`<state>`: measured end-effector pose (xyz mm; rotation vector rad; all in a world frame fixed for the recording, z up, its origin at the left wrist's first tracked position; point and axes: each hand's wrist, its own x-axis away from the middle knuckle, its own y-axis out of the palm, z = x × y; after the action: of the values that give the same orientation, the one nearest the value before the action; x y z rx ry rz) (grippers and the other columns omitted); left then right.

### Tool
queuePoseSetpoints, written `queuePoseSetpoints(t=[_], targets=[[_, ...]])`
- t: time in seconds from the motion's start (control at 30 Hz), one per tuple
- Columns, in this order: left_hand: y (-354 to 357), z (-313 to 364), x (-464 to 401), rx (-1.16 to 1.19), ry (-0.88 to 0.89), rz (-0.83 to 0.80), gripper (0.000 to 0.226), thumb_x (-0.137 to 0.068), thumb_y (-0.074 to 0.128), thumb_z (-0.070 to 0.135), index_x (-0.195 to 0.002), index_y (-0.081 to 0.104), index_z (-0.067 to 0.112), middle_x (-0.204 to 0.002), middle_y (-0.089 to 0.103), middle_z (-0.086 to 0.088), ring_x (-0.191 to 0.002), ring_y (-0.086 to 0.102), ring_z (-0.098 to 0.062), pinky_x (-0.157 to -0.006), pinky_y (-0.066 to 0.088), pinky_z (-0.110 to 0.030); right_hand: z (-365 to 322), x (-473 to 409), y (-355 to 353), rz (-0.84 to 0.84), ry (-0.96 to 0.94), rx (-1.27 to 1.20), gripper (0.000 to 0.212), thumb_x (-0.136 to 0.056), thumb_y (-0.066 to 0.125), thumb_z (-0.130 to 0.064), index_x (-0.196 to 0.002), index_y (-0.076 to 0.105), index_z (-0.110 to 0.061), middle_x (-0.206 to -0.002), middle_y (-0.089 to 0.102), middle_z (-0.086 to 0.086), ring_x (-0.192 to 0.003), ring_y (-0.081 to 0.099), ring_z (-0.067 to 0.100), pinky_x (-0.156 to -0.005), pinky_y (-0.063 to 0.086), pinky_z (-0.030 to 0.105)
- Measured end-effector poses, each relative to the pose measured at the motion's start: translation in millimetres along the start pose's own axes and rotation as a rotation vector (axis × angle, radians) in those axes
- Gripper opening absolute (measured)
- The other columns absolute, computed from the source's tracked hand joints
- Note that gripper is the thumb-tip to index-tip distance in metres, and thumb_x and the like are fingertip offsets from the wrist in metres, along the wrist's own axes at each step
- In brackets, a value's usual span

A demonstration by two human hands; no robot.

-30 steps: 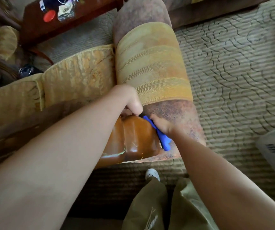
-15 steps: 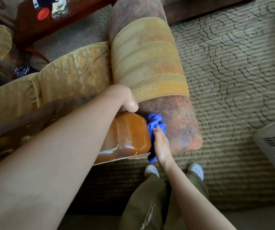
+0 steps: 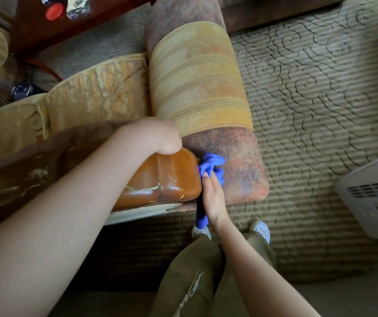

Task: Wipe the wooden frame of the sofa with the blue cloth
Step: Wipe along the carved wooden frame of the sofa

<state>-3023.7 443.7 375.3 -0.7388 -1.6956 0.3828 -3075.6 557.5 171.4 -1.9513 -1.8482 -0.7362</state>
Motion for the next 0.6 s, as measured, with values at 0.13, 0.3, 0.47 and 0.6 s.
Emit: queuePoseSetpoints(t=[0.13, 0.3, 0.47, 0.6], targets=[[19, -18, 8, -0.102, 0.001, 0.210, 0.057, -0.095, 0.022, 0.060, -0.132, 0.047, 0.024, -0.138, 0.046, -0.010, -0.129, 0.039, -0.030, -0.104, 0.027, -0.045, -7, 13, 4, 0.010, 0.024, -0.069, 0.065, -0.091, 0.029, -0.060, -0.136, 0.048, -0.018, -0.141, 0.046, -0.004, -0.133, 0.037, 0.008, -0.117, 0.021, 0.036], [34, -26, 16, -0.187, 0.055, 0.108, 0.110, -0.061, 0.038, 0.091, -0.150, 0.006, 0.036, -0.158, 0.008, -0.004, -0.145, 0.005, -0.027, -0.115, 0.008, -0.049, -37, -31, -3, -0.097, 0.215, 0.007, 0.087, -0.073, 0.024, -0.080, -0.130, 0.055, -0.021, -0.129, 0.058, 0.004, -0.123, 0.050, 0.022, -0.111, 0.031, 0.042], [47, -13, 21, -0.270, 0.145, 0.130, 0.124, -0.056, 0.053, 0.088, -0.150, -0.005, 0.033, -0.159, -0.005, -0.006, -0.146, -0.007, -0.027, -0.116, 0.001, -0.052, -33, -12, -1, 0.023, 0.193, -0.015, 0.058, -0.092, 0.033, -0.053, -0.114, 0.063, -0.009, -0.116, 0.063, 0.011, -0.108, 0.057, 0.026, -0.102, 0.040, 0.044], [58, -7, 19, -0.435, 0.149, 0.175, 0.123, -0.056, 0.059, 0.084, -0.150, -0.002, 0.033, -0.159, 0.001, -0.010, -0.145, 0.000, -0.030, -0.112, 0.010, -0.051, -7, 35, -1, 0.169, 0.120, -0.137, 0.041, -0.100, 0.032, -0.039, -0.098, 0.064, -0.012, -0.105, 0.062, 0.004, -0.096, 0.052, 0.015, -0.101, 0.037, 0.039]])
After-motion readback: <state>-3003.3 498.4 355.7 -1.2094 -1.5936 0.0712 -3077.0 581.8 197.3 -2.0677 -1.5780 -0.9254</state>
